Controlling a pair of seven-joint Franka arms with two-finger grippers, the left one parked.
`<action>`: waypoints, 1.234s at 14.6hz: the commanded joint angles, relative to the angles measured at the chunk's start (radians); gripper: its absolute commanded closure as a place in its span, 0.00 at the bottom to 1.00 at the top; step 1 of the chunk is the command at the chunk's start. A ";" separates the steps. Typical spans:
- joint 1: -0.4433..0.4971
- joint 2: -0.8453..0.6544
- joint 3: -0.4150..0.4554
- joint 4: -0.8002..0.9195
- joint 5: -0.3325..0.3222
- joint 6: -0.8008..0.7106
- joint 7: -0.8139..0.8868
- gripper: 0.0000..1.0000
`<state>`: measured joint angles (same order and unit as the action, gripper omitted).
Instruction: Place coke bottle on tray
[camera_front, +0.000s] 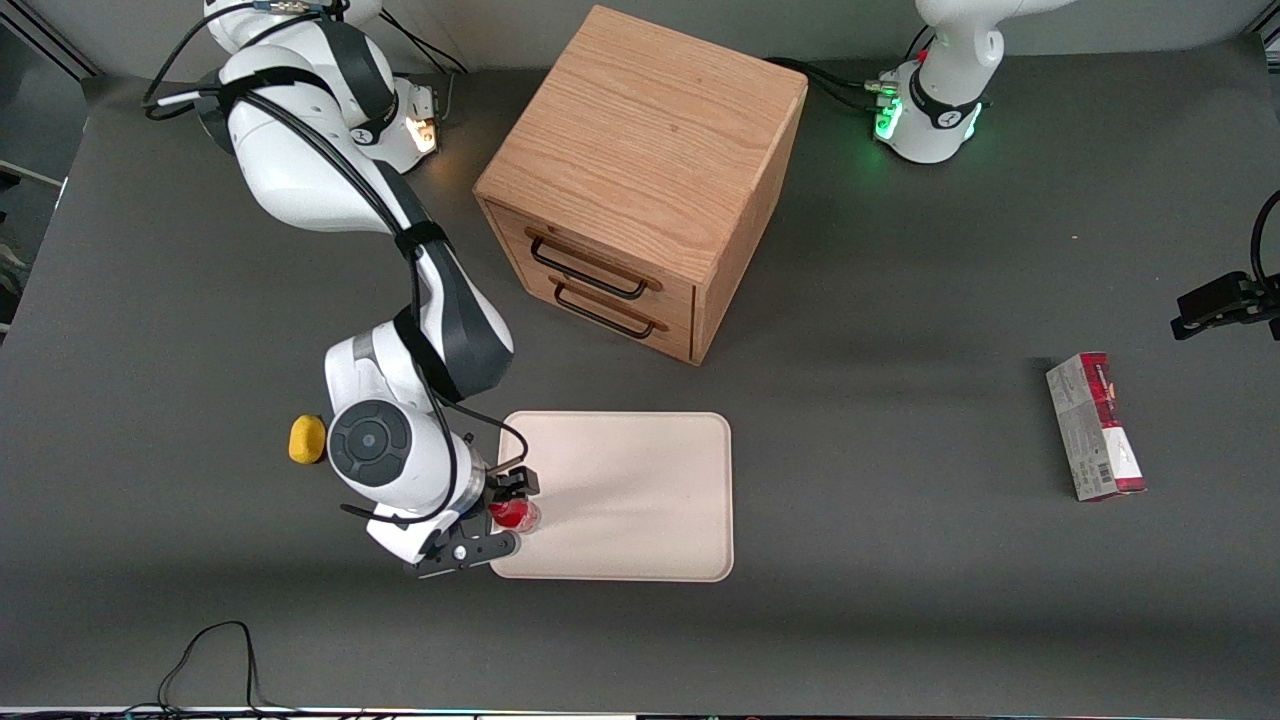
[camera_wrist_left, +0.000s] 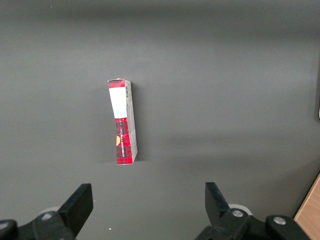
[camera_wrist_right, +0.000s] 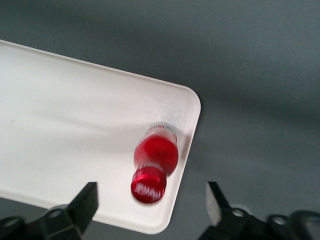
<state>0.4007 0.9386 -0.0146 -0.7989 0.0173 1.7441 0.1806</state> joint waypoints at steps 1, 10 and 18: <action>0.000 -0.105 0.008 -0.014 -0.008 -0.127 0.002 0.00; -0.016 -0.450 -0.073 -0.144 -0.010 -0.499 -0.013 0.00; -0.227 -0.866 -0.122 -0.731 -0.005 -0.217 -0.133 0.00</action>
<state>0.2328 0.2139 -0.1478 -1.3190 0.0108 1.4285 0.1005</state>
